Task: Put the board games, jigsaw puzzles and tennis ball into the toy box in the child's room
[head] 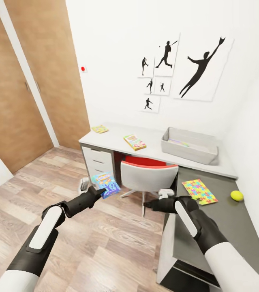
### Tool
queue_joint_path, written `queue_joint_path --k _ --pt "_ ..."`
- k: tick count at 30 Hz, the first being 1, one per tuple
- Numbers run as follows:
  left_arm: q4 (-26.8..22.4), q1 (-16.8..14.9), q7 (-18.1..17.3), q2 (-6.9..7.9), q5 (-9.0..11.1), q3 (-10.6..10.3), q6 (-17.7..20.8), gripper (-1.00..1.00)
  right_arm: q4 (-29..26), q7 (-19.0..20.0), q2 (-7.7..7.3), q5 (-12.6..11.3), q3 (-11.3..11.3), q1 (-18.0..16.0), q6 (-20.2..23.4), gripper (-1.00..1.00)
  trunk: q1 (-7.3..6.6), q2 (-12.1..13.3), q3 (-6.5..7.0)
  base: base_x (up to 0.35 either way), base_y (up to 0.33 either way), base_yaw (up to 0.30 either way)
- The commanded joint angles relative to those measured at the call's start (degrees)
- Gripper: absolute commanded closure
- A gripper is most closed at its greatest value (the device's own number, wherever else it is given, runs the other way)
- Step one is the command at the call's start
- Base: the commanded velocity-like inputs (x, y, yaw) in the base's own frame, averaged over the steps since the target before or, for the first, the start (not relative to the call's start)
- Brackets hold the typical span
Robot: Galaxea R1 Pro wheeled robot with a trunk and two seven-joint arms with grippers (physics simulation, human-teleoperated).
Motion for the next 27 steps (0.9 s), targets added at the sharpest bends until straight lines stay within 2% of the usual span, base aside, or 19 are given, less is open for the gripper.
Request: queue_joint_path --k 1,11,27 --pt "0.0 -0.06 0.0 0.02 0.34 -0.06 0.11 1.0 -0.07 0.37 -0.05 0.4 0.06 -0.03 0.2 -1.0 0.02 -0.08 -0.08 0.0 0.0 0.281" --pt "-0.02 -0.06 0.0 0.02 0.34 -0.21 0.11 1.0 -0.07 0.37 -0.05 0.39 0.06 -0.03 0.2 -1.0 0.02 -0.08 -0.08 0.036 0.02 0.281" --pt "-0.06 -0.06 0.0 0.02 0.34 -0.24 0.11 1.0 -0.07 0.37 -0.05 0.37 0.06 -0.03 0.27 -1.0 0.02 -0.08 -0.08 0.156 0.106 0.281"
